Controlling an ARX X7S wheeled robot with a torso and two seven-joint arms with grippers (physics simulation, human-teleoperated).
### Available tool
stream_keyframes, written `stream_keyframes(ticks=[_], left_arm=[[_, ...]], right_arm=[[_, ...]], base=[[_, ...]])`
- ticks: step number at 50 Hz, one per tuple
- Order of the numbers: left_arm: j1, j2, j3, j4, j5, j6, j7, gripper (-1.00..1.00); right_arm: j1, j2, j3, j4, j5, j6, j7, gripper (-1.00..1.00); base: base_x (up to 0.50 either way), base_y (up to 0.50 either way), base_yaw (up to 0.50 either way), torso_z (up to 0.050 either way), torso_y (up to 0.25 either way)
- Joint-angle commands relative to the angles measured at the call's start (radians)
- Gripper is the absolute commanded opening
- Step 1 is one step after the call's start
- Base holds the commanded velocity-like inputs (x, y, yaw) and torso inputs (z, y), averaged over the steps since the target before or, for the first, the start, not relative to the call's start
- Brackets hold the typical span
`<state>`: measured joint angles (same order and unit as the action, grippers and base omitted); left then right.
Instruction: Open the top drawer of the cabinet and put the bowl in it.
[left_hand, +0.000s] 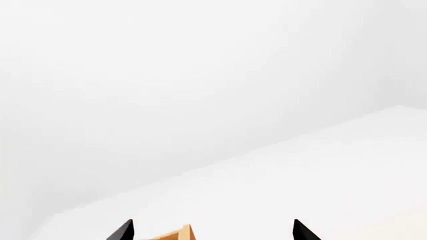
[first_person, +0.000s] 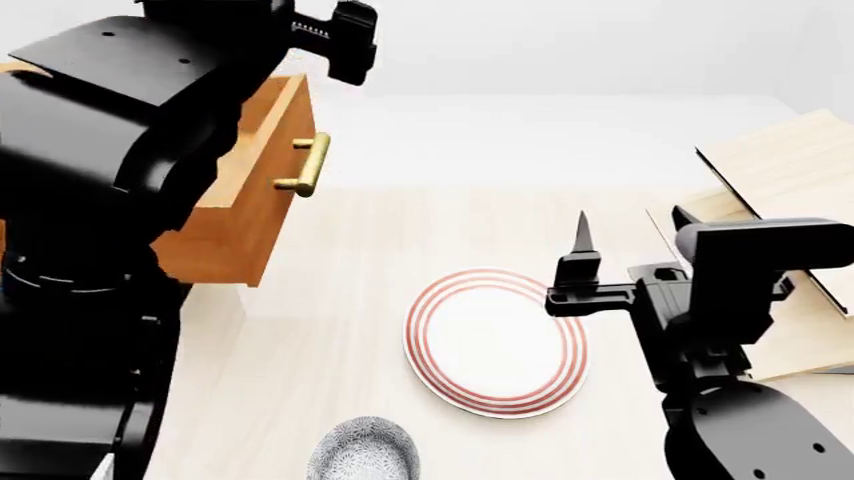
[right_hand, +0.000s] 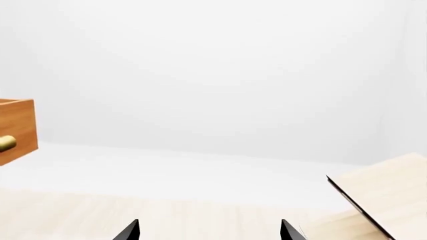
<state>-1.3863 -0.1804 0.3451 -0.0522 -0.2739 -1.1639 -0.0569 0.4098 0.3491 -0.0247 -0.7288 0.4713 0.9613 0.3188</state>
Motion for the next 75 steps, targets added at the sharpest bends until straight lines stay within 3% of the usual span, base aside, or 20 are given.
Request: stream_keyframes(ticks=[1,11,17,23,27,34,43,50,56,65,75], left_arm=[[0.033,-0.044,-0.051,0.299,-0.095,-0.047,0.026,1.0],[0.164,-0.035,-0.13,0.647,-0.252,-0.247,0.043,1.0],[0.245,0.02,-0.254,0.813,-0.371,-0.402,0.024,1.0],[0.33,-0.041,-0.35,0.875,-0.844,-0.403,-0.268,1.0],[0.416,-0.075,-0.361,0.92,-0.954,-0.386,-0.335,1.0],[0.599,-0.149,-0.336,1.004,-0.94,-0.31,-0.291,1.0],[0.829,-0.268,-0.218,1.046,-0.742,-0.142,-0.166,1.0],[0.925,-0.325,-0.15,1.025,-0.653,-0.081,-0.141,1.0],[0.96,-0.333,-0.168,1.006,-0.688,-0.134,-0.186,1.0],[0.95,-0.324,-0.322,0.951,-0.905,-0.311,-0.323,1.0],[0.887,-0.346,-0.39,0.824,-1.053,-0.392,-0.47,1.0]], right_arm=[[-0.001,0.003,0.005,-0.026,0.012,0.013,0.011,1.0],[0.001,0.006,0.02,-0.053,0.03,0.032,0.021,1.0],[0.004,0.01,0.028,-0.065,0.041,0.042,0.025,1.0],[0.003,0.012,0.032,-0.067,0.044,0.042,0.029,1.0],[0.002,0.013,0.032,-0.069,0.046,0.042,0.03,1.0],[0.003,0.015,0.033,-0.069,0.05,0.043,0.033,1.0],[0.002,0.016,0.03,-0.07,0.053,0.041,0.038,1.0],[-0.005,0.016,0.023,-0.062,0.049,0.028,0.038,1.0],[-0.004,0.017,0.018,-0.064,0.05,0.029,0.042,1.0],[-0.014,0.019,0.015,-0.057,0.047,0.012,0.041,1.0],[-0.02,0.024,0.018,-0.055,0.05,0.003,0.042,1.0]], base=[[0.0,0.0,0.0,0.0,0.0],[0.0,0.0,0.0,0.0,0.0],[0.0,0.0,0.0,0.0,0.0],[0.0,0.0,0.0,0.0,0.0],[0.0,0.0,0.0,0.0,0.0],[0.0,0.0,0.0,0.0,0.0],[0.0,0.0,0.0,0.0,0.0],[0.0,0.0,0.0,0.0,0.0],[0.0,0.0,0.0,0.0,0.0],[0.0,0.0,0.0,0.0,0.0],[0.0,0.0,0.0,0.0,0.0]])
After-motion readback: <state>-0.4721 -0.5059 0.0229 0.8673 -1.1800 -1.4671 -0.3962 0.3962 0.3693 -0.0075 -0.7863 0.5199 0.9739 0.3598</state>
